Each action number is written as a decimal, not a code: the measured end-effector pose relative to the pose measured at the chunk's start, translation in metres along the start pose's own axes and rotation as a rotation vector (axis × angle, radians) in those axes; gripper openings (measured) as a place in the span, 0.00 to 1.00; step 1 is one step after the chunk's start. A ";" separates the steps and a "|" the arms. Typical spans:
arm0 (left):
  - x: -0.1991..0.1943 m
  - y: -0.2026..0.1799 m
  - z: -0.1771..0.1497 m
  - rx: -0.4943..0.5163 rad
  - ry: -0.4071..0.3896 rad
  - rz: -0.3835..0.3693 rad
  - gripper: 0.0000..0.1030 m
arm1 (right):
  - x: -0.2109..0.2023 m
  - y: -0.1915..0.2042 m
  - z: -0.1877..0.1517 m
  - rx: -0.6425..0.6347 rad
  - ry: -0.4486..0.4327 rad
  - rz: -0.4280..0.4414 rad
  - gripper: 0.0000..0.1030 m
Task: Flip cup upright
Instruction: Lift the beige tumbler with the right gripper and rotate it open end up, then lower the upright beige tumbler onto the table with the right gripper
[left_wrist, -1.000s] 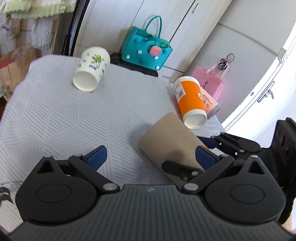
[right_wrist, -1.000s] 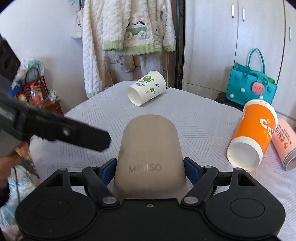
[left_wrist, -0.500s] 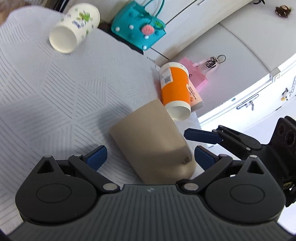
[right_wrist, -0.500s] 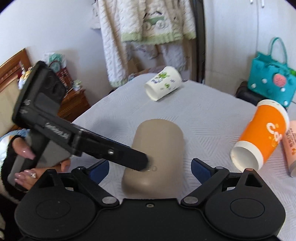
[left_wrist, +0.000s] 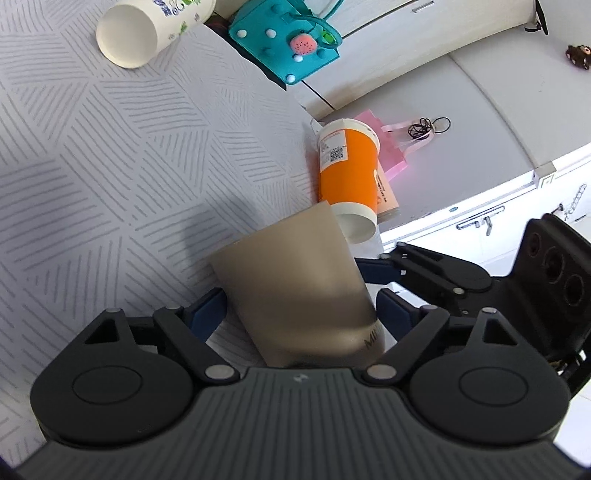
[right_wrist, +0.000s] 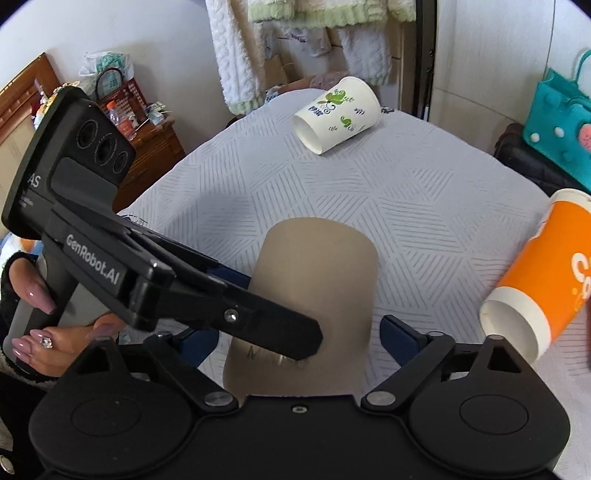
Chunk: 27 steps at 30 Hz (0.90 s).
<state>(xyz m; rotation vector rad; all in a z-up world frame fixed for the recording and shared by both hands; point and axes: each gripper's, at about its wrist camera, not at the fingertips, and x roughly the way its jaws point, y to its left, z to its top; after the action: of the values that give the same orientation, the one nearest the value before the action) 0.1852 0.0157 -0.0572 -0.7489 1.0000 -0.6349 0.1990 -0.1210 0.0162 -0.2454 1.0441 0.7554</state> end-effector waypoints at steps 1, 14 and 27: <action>0.001 0.000 0.001 -0.002 -0.001 0.000 0.85 | 0.001 0.001 0.000 -0.009 0.001 -0.012 0.84; -0.012 -0.032 -0.012 0.275 -0.114 0.087 0.84 | -0.014 0.012 -0.024 -0.087 -0.213 -0.077 0.81; -0.021 -0.048 0.027 0.475 -0.124 0.225 0.82 | 0.005 0.004 -0.007 -0.128 -0.387 -0.120 0.81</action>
<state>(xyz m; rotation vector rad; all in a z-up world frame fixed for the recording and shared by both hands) 0.1945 0.0100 0.0006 -0.2489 0.7636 -0.5907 0.1934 -0.1194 0.0090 -0.2566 0.6110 0.7262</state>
